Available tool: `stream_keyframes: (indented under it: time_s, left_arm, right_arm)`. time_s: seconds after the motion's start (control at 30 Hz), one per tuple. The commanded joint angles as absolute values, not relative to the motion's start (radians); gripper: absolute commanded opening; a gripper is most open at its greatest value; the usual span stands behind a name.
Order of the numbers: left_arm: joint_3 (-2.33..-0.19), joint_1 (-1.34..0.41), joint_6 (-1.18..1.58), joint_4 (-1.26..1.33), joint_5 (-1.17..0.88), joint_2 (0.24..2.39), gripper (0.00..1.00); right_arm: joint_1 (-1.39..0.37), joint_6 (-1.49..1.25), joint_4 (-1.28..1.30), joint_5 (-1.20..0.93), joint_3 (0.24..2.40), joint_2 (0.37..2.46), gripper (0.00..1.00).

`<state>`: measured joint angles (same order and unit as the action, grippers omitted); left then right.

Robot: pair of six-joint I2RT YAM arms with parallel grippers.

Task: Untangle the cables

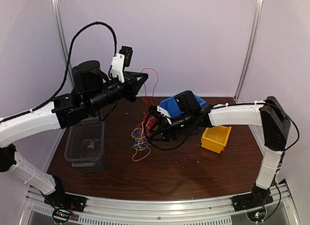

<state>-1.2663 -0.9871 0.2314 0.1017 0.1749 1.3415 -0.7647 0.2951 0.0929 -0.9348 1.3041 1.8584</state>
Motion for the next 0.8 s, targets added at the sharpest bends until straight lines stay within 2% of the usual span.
stream_keyframes:
  time_s: [0.0,0.37,0.57,0.63,0.73,0.77]
  left_arm:
    - [-1.286,-0.979,0.251,0.142,0.166,1.306,0.0]
    - [-1.278,-0.981,0.327,0.141,0.189,1.298,0.0]
    - [-1.25,-0.983,0.37,0.193,0.179,1.323,0.0]
    - [-1.254,-0.986,0.375,0.197,0.177,1.328,0.0]
    - [-1.256,-0.987,0.377,0.197,0.18,1.327,0.0]
    - [-1.257,-0.987,0.377,0.197,0.181,1.326,0.0]
  right_arm:
    - [-0.769,0.188,-0.049,-0.85,1.3,1.842,0.55]
    - [-0.777,0.14,0.123,-0.717,1.307,1.704,0.67]
    - [-0.787,0.105,0.109,-0.626,1.312,1.708,0.69]
    - [-0.79,0.103,0.099,-0.644,1.308,1.724,0.71]
    - [-0.804,0.129,0.093,-0.743,1.287,1.732,0.8]
    - [-0.808,0.142,0.093,-0.778,1.278,1.73,0.8]
